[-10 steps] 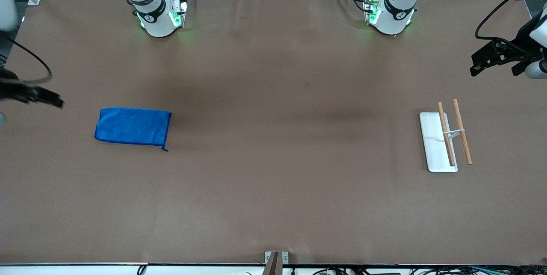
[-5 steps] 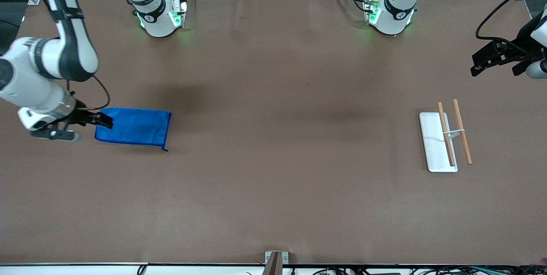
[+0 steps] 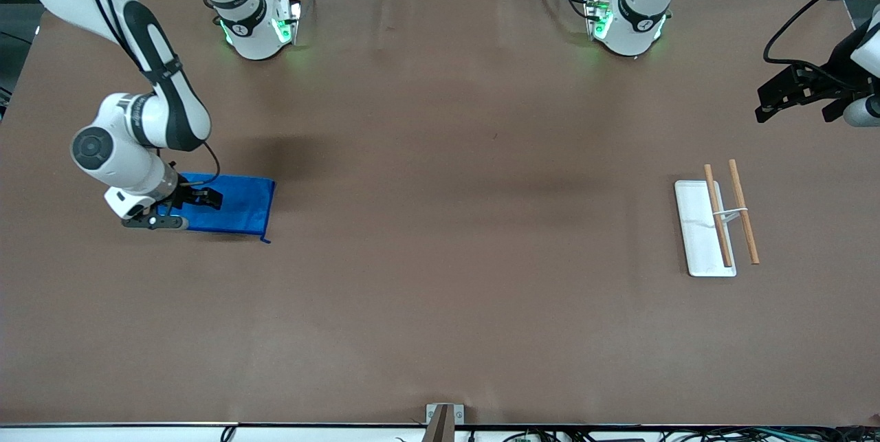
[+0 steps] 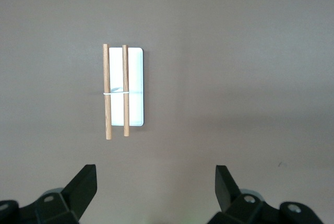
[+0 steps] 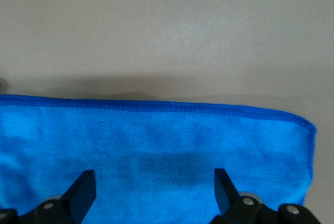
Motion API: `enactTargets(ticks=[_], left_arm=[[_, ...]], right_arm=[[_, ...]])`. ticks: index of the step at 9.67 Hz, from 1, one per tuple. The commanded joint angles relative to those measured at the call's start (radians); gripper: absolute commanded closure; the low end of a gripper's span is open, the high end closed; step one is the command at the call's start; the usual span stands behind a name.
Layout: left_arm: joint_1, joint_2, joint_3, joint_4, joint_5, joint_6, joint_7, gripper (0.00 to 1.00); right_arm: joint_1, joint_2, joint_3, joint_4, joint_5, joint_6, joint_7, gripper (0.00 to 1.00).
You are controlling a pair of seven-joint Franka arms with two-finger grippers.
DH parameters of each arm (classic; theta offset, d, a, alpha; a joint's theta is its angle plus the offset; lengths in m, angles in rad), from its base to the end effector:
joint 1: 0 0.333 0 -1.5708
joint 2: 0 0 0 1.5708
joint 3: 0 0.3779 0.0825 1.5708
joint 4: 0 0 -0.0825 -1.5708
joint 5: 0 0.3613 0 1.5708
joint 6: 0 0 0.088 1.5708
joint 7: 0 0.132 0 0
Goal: Right arm passes towel to left arm to hang
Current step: 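Reach the right gripper down to the blue towel's edge and grasp it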
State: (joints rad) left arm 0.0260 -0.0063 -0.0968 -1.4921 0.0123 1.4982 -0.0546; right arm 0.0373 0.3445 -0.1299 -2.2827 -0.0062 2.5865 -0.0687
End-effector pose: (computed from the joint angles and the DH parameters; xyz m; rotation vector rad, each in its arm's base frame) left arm 0.5215 -0.0355 0.6934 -3.1294 0.0238 -0.0206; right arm 0.5354 -0.0491 0.2529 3.0970 -0.0183 -0.0645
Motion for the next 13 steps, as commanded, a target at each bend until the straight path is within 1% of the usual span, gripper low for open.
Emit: enactTargets(ticks=[1, 3, 6, 8, 9, 10, 11, 12, 13], left_arm=[[-0.005, 0.023, 0.000, -0.002, 0.003, -0.004, 0.009, 0.00], [-0.005, 0.023, -0.003, -0.002, 0.003, -0.004, 0.009, 0.00], [-0.004, 0.023, 0.000, -0.002, 0.001, -0.004, 0.007, 0.00], [-0.006, 0.029, 0.000, 0.000, 0.000, -0.004, 0.007, 0.00], [-0.006, 0.029, -0.003, -0.002, -0.002, -0.004, 0.007, 0.00], [-0.006, 0.029, -0.003, 0.000, -0.002, -0.004, 0.007, 0.00], [-0.006, 0.029, 0.000, -0.002, 0.000, -0.004, 0.007, 0.00], [-0.005, 0.031, -0.003, -0.002, -0.002, -0.004, 0.007, 0.00], [-0.006, 0.031, -0.003, 0.000, -0.002, -0.004, 0.009, 0.00]], right_arm=[[-0.002, 0.005, 0.000, -0.037, -0.006, 0.024, -0.007, 0.02], [0.003, 0.028, 0.000, -0.037, -0.005, 0.040, -0.005, 0.05], [0.004, 0.039, 0.000, -0.038, -0.005, 0.040, -0.003, 0.16], [0.003, 0.048, 0.000, -0.037, -0.005, 0.041, -0.005, 0.35], [0.001, 0.048, 0.000, -0.035, -0.003, 0.041, -0.003, 0.48], [0.001, 0.048, 0.000, -0.034, -0.005, 0.040, -0.002, 0.65], [0.004, 0.048, 0.000, -0.029, -0.003, 0.034, 0.006, 0.85], [0.004, 0.045, 0.001, -0.028, -0.001, 0.023, 0.007, 0.96], [0.004, 0.033, 0.010, -0.006, 0.000, -0.033, 0.013, 1.00]])
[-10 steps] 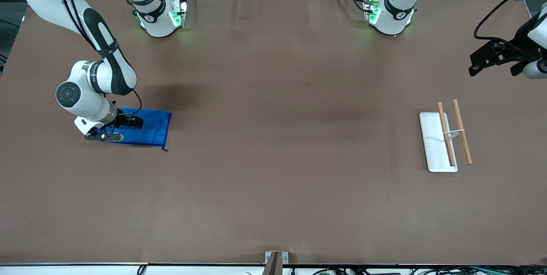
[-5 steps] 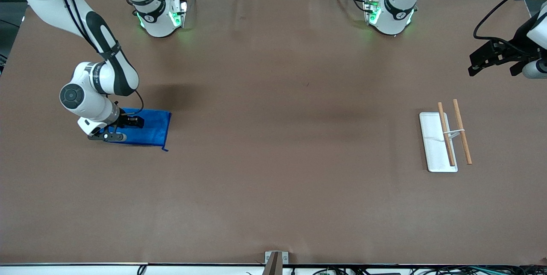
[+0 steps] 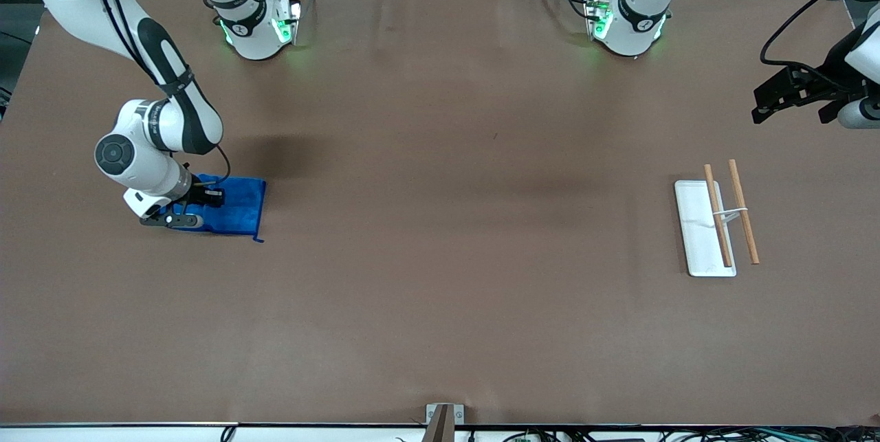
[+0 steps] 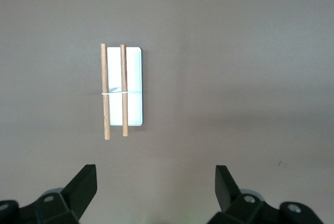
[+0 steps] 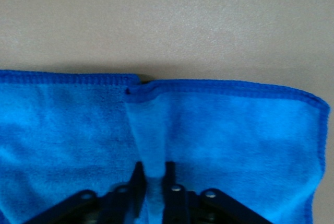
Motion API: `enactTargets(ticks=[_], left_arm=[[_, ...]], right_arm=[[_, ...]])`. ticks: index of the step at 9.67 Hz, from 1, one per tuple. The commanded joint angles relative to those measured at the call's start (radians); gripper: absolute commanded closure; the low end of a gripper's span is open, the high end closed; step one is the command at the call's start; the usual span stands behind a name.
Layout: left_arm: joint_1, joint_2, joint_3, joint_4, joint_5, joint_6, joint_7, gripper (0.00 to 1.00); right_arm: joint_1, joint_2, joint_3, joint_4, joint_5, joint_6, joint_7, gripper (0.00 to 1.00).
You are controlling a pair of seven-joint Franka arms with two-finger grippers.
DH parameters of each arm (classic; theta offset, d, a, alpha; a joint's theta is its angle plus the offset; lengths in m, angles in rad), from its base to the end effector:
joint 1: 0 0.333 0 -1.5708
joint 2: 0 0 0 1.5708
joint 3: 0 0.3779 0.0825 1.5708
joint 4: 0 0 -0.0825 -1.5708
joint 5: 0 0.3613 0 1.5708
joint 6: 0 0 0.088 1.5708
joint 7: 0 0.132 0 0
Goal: Right arm passes towel to left arm to hang
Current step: 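Lift the towel with the right gripper while the left gripper approaches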
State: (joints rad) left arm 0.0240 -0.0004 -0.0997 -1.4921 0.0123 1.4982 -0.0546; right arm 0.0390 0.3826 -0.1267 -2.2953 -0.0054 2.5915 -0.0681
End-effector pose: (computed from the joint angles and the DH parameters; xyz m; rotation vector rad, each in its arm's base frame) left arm 0.5235 -0.0380 0.6903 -3.1296 0.0316 -0.0114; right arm 0.5276 -0.0465 0.2290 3.0951 -0.0120 -0.1350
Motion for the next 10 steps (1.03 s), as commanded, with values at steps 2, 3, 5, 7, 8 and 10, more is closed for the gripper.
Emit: enactTargets(ticks=[2, 3, 5, 7, 8, 10], left_arm=[[-0.004, 0.025, 0.003, 0.000, -0.002, -0.004, 0.009, 0.00], [-0.004, 0.025, 0.000, 0.000, -0.002, -0.004, 0.009, 0.00], [-0.003, 0.025, 0.000, 0.000, -0.002, -0.004, 0.009, 0.00], [-0.003, 0.025, 0.000, 0.000, -0.002, -0.004, 0.009, 0.00], [-0.003, 0.025, 0.000, -0.002, -0.005, -0.004, 0.010, 0.00], [-0.004, 0.034, -0.006, -0.002, -0.040, 0.031, 0.016, 0.00]], right_arm=[[0.004, -0.057, 0.024, 0.103, 0.027, -0.251, 0.013, 1.00], [0.008, -0.091, 0.028, 0.184, 0.034, -0.413, 0.016, 1.00], [0.013, -0.151, 0.065, 0.320, 0.050, -0.635, 0.020, 1.00], [0.013, -0.156, 0.126, 0.468, 0.100, -0.782, 0.047, 1.00], [0.013, -0.153, 0.157, 0.511, 0.187, -0.809, 0.048, 1.00], [0.019, -0.148, 0.197, 0.516, 0.466, -0.747, 0.045, 1.00]])
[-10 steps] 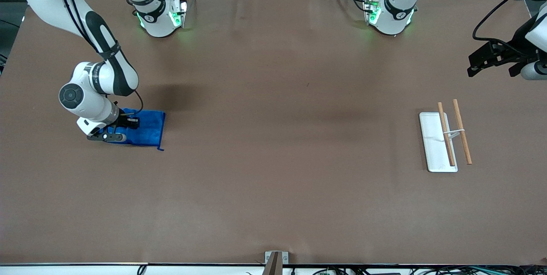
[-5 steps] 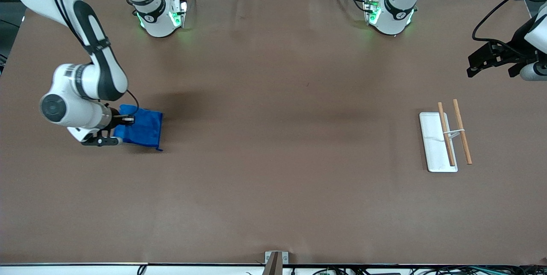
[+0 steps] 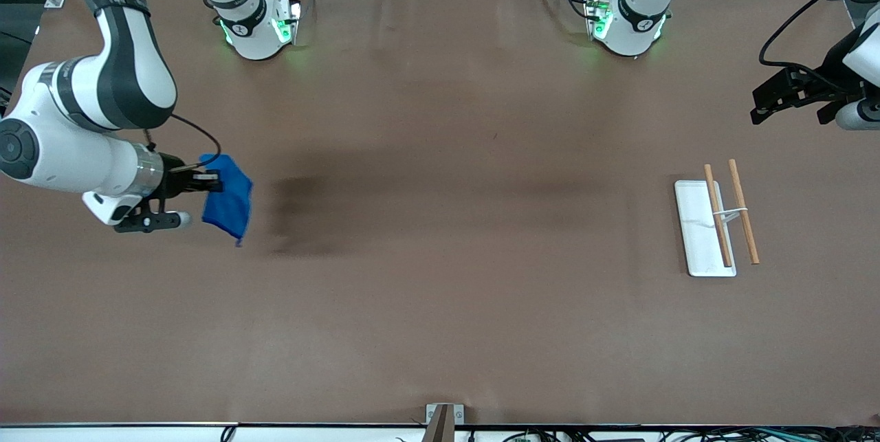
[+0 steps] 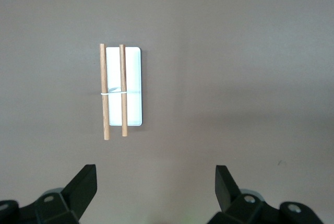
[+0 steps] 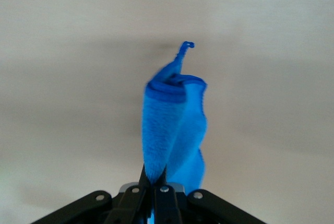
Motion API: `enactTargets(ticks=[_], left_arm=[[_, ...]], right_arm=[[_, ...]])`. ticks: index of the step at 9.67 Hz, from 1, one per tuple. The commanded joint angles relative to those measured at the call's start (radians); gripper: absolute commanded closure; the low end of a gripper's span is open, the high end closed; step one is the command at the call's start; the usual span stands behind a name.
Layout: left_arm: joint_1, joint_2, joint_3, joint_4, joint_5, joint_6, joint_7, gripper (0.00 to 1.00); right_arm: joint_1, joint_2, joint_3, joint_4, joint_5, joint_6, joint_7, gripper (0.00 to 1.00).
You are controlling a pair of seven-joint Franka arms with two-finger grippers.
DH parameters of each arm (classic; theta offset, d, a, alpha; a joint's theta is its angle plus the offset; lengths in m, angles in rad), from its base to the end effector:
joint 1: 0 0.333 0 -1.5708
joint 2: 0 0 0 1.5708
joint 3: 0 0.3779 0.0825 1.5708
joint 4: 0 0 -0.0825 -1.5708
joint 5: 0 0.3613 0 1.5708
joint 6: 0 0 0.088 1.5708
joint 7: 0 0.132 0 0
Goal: Right arm passes towel to left arm to hang
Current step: 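Lift the towel with the right gripper while the left gripper approaches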
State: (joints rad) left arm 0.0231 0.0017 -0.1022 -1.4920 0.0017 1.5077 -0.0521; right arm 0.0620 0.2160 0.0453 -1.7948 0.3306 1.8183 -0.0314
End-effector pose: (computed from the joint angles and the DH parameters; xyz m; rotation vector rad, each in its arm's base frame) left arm 0.5252 -0.0413 0.6901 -3.1406 0.0422 -0.0221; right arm 0.5803 0.0954 0.4645 -2.8132 -0.0361 0.2888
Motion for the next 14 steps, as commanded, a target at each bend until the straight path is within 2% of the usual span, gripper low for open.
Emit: enactTargets(ticks=[1, 3, 4, 5, 7, 8, 10, 12, 14], left_arm=[[-0.005, 0.038, -0.004, -0.007, -0.092, 0.052, 0.038, 0.00], [-0.020, 0.116, -0.010, -0.030, -0.132, 0.146, 0.098, 0.00], [-0.022, 0.162, -0.013, -0.031, -0.197, 0.161, 0.098, 0.00], [-0.017, 0.205, -0.013, -0.056, -0.265, 0.161, 0.103, 0.00], [0.004, 0.253, -0.013, -0.147, -0.493, 0.198, 0.272, 0.00], [0.052, 0.285, -0.013, -0.192, -0.599, 0.200, 0.352, 0.00], [0.113, 0.316, -0.014, -0.308, -0.864, 0.192, 0.463, 0.00], [0.130, 0.352, -0.013, -0.336, -1.103, 0.065, 0.471, 0.00], [0.155, 0.418, -0.014, -0.335, -1.230, -0.093, 0.535, 0.05]], right_arm=[[0.022, 0.020, 0.053, 0.017, 0.239, 0.083, 0.010, 1.00], [0.070, 0.034, 0.112, 0.017, 0.507, 0.233, 0.010, 1.00], [0.084, 0.045, 0.170, 0.018, 0.641, 0.331, 0.008, 1.00], [0.087, 0.061, 0.247, 0.023, 0.735, 0.428, 0.008, 1.00], [0.090, 0.145, 0.403, 0.111, 0.914, 0.557, 0.007, 1.00], [0.105, 0.184, 0.447, 0.162, 0.994, 0.588, 0.005, 1.00], [0.165, 0.215, 0.456, 0.225, 1.132, 0.596, 0.005, 1.00], [0.200, 0.224, 0.462, 0.250, 1.285, 0.595, -0.004, 1.00], [0.202, 0.224, 0.501, 0.261, 1.321, 0.604, -0.010, 1.00]])
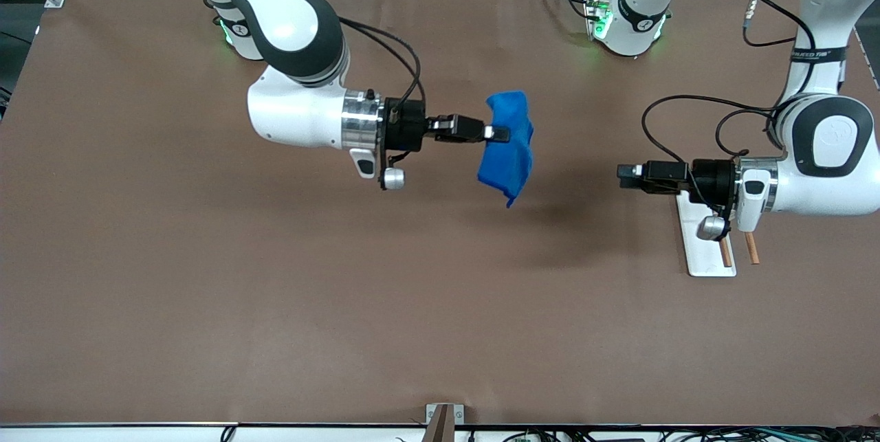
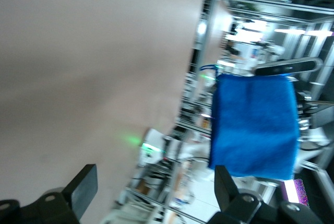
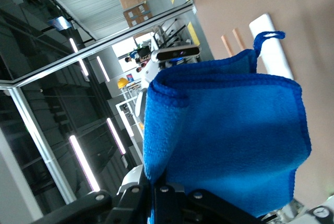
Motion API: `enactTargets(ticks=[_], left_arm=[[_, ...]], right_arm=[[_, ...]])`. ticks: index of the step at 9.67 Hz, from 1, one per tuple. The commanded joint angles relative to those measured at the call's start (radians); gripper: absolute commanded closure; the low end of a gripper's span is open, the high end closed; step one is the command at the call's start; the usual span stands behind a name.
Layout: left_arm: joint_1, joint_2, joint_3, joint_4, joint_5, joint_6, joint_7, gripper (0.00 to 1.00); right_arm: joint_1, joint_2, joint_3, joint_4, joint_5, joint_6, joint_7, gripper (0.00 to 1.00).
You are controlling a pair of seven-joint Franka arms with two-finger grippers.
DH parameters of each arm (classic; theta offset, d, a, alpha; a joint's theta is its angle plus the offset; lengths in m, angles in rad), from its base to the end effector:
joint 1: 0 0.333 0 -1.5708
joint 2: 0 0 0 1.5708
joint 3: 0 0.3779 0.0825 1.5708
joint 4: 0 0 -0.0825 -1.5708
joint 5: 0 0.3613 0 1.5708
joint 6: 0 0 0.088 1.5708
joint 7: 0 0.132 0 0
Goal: Right arm passes towel to left arm to hang
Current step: 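Grasp the towel's hanging edge with the left gripper beside the right gripper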
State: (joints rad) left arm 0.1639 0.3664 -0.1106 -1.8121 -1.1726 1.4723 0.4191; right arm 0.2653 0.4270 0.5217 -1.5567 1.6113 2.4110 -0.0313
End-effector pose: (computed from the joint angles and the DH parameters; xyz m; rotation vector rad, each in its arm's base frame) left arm 0.5927 -0.0893 0.4368 1.8111 -0.0151 -0.3489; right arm 0.5506 0.4795 0.5489 -1.6336 0.3627 0.2680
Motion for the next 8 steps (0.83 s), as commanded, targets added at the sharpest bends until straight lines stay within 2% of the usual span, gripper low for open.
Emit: enactTargets(ticks=[1, 3, 5, 6, 8], left_arm=[[0.008, 0.081, -0.007, -0.015, -0.094, -0.114, 0.119, 0.09], [0.003, 0.129, -0.038, -0.015, -0.191, -0.214, 0.153, 0.18], [0.006, 0.207, -0.104, -0.016, -0.298, -0.242, 0.161, 0.19], [0.006, 0.248, -0.133, -0.015, -0.355, -0.251, 0.183, 0.19], [0.000, 0.258, -0.165, -0.015, -0.451, -0.251, 0.191, 0.22]], right_arm=[[0.003, 0.013, 0.032, 0.024, 0.054, 0.032, -0.012, 1.00], [0.026, 0.060, 0.038, 0.076, 0.056, 0.054, -0.013, 1.00], [0.072, 0.146, 0.038, 0.174, 0.056, 0.114, -0.013, 1.00], [0.080, 0.163, 0.037, 0.193, 0.055, 0.122, -0.013, 1.00], [0.080, 0.165, 0.038, 0.195, 0.056, 0.123, -0.018, 1.00]])
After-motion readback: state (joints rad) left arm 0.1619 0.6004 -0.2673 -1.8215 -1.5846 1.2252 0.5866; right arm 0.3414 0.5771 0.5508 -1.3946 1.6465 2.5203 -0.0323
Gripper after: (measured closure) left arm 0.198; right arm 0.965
